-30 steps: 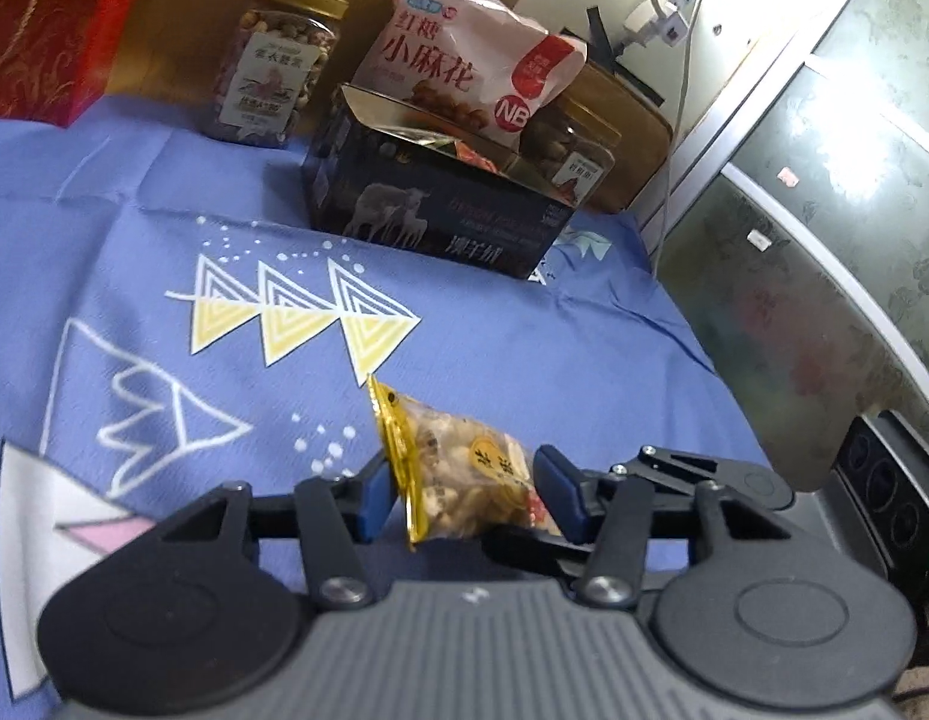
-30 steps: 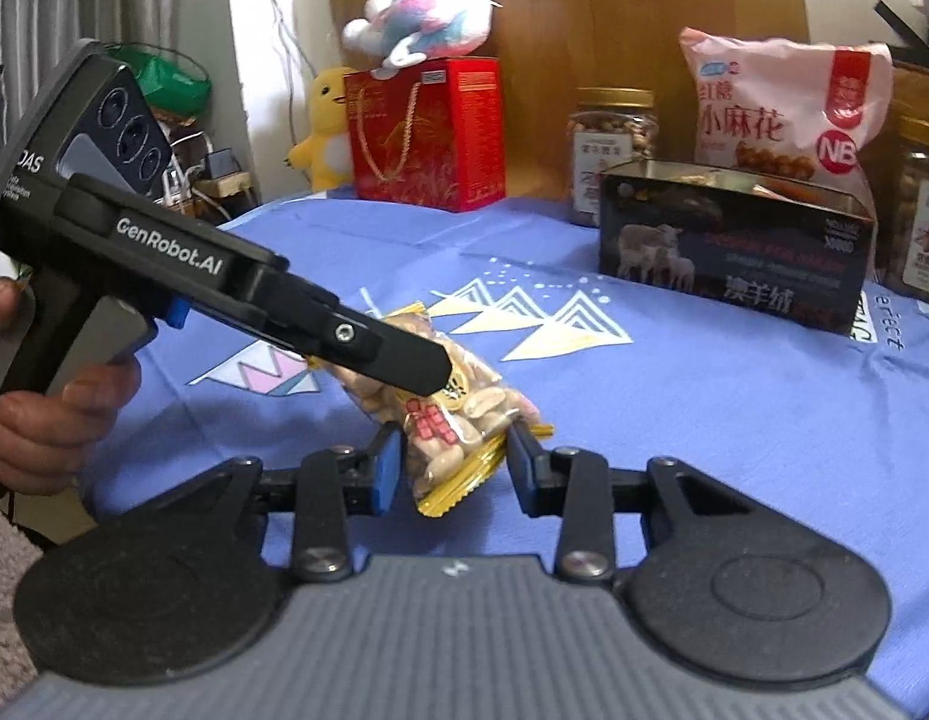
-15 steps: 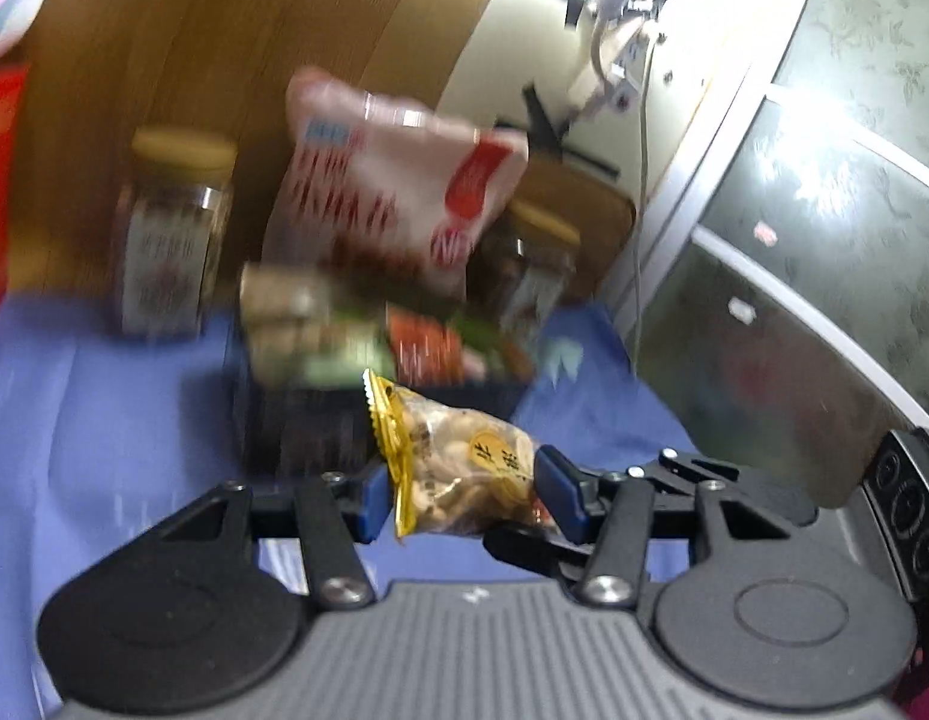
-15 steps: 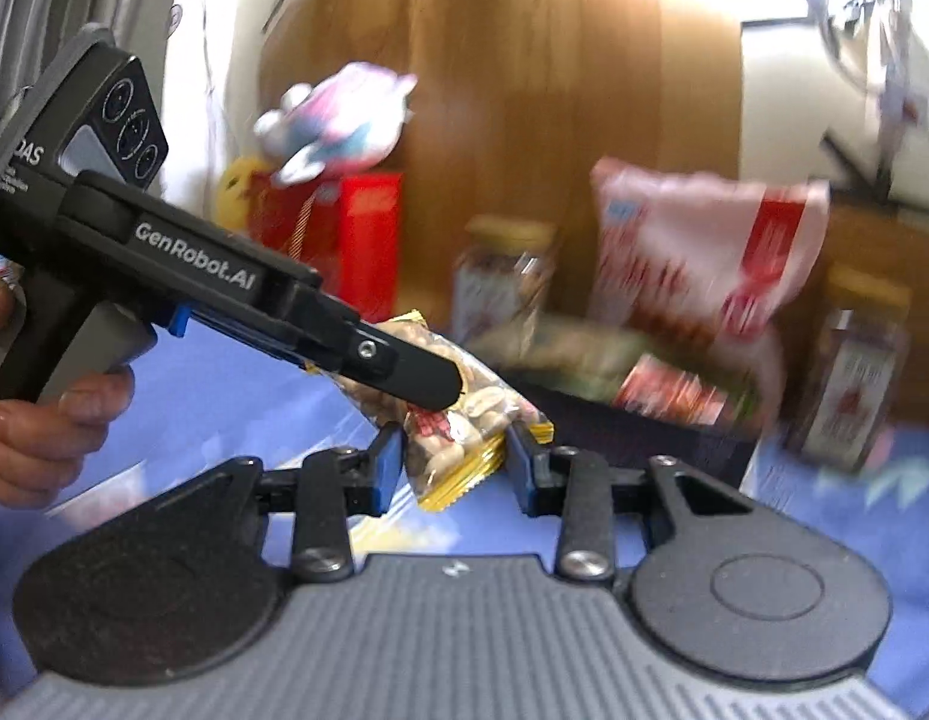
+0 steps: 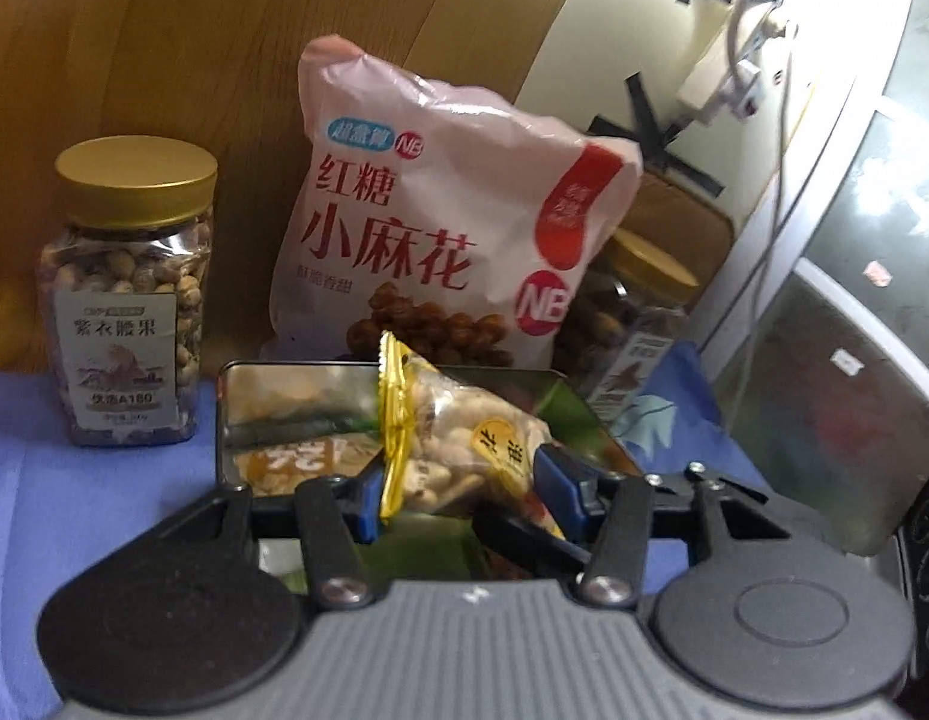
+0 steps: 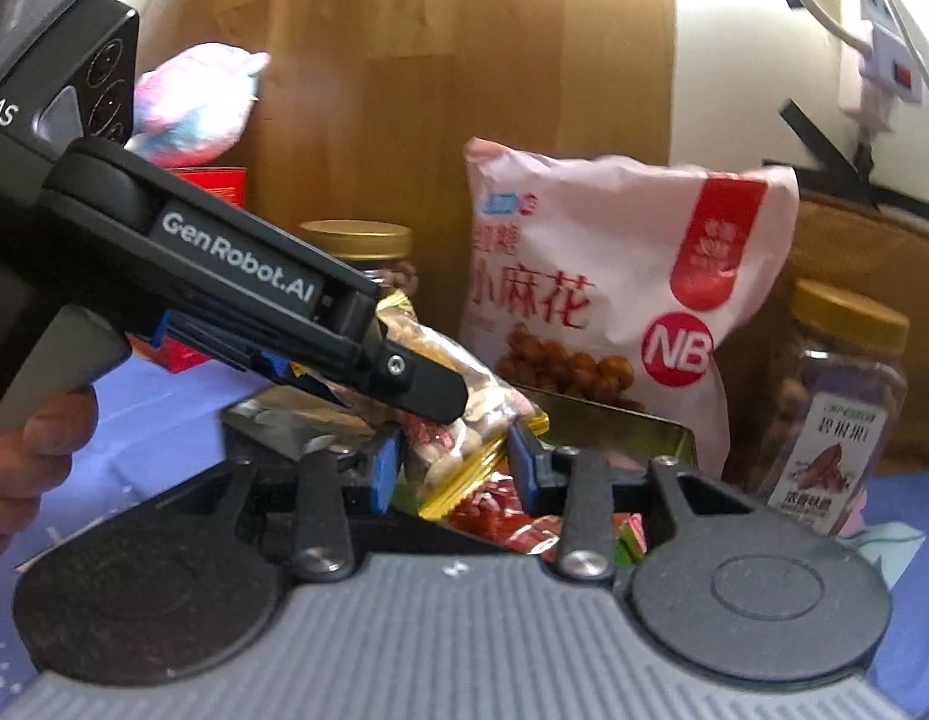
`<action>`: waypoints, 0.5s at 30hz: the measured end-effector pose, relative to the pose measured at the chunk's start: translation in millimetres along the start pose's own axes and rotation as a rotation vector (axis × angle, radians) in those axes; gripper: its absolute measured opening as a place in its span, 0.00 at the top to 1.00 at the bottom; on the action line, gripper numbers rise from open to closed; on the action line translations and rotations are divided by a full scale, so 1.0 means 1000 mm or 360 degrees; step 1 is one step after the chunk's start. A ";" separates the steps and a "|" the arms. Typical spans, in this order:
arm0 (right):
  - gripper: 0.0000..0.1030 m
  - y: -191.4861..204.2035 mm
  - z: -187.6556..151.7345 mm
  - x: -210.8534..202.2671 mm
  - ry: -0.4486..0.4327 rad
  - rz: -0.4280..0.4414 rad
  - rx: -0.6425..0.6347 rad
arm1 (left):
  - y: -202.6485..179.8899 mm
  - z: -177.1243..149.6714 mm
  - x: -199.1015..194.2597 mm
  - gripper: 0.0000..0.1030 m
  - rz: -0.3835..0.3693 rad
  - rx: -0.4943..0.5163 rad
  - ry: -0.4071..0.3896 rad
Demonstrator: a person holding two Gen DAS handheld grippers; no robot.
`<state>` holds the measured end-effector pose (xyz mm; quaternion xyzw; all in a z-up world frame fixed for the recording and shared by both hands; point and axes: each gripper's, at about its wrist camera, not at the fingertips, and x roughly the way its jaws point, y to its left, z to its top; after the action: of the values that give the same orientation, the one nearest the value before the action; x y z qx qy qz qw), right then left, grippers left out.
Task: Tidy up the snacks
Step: 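Carry the yellow peanut packet into the tin box with the left gripper, then open the left gripper and withdraw it from the tin box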
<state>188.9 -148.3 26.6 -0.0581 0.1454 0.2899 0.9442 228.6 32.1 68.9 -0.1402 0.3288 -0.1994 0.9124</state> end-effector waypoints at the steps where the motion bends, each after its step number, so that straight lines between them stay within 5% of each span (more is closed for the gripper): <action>1: 0.56 -0.001 -0.002 0.003 -0.0001 -0.0016 -0.0007 | 0.001 0.001 0.005 0.53 0.0014 0.0001 0.0005; 15: 0.54 -0.007 -0.008 0.004 -0.0039 -0.0040 0.0043 | -0.022 -0.006 0.019 0.45 0.0239 0.0162 0.0028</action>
<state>194.1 -154.0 17.8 -0.0437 0.1369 0.2766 0.9502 232.1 3.3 62.3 -0.0667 0.3358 -0.1480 0.9278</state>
